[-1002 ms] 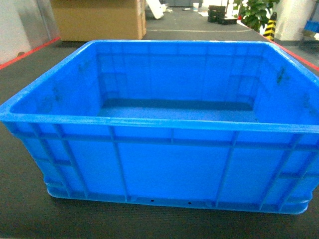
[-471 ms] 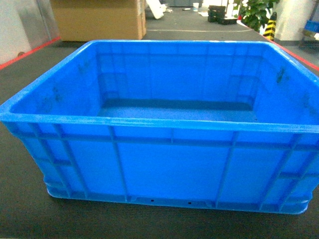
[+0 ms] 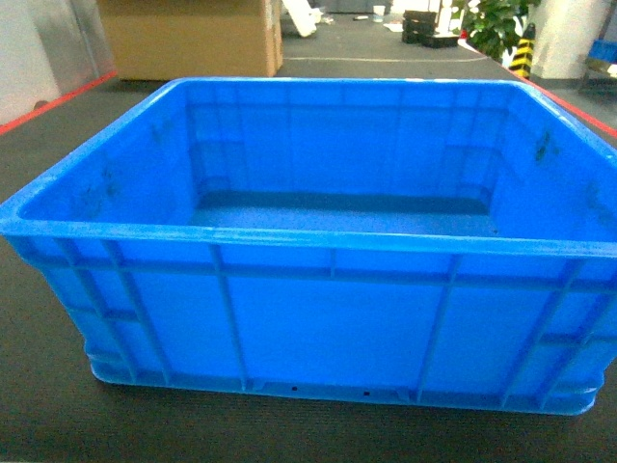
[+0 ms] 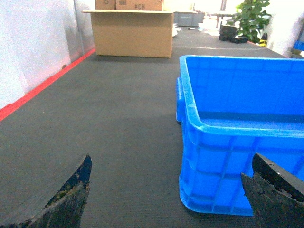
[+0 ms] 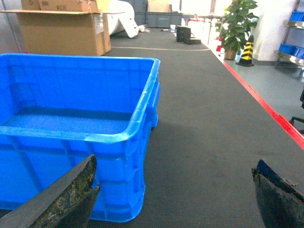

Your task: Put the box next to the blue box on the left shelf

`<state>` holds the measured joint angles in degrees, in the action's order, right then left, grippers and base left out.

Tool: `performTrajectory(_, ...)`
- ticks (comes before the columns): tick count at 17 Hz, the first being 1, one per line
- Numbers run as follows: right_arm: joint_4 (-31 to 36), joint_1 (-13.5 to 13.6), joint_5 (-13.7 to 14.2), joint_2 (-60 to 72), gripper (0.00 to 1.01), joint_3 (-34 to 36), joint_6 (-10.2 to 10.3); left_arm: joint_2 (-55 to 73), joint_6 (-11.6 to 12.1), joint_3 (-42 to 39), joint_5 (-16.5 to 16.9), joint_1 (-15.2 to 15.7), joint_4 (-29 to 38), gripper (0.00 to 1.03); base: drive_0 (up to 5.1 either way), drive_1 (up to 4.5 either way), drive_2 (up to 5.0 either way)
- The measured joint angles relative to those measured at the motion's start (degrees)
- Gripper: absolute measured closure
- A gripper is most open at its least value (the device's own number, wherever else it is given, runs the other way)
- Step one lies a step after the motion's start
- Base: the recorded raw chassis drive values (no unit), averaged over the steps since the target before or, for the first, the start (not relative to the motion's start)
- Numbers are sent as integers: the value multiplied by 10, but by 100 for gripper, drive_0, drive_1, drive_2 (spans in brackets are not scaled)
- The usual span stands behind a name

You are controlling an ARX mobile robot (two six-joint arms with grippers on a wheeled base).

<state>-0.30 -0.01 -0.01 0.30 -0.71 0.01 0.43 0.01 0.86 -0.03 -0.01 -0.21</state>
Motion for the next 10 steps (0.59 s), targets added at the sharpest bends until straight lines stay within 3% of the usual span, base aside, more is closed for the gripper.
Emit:
performTrajectory(2,0,0,0,0,3,0,0,0,0,0,0,0,0,5,0,0,0)
performTrajectory(3,-34,12,35,7,3,-7,-2,12,16,10,38,12,-49,5,0,0,0)
performTrajectory(4,-22,45,144,99,3,-28,2,83,44,20,51,-14,1,5,0,0,0)
performTrajectory(5,122,7,93,287,3,-112,19,292,48,94,1,-56,185,5,0,0,0)
performTrajectory(6,156,6,69,372,3,-155,25,387,47,139,-25,-81,248,5,0,0,0)
performTrajectory(7,166,8,47,455,3,-201,36,481,45,187,-42,-100,296,5,0,0,0)
performTrajectory(10,158,16,21,589,3,-277,61,643,30,280,-62,-111,314,5,0,0,0)
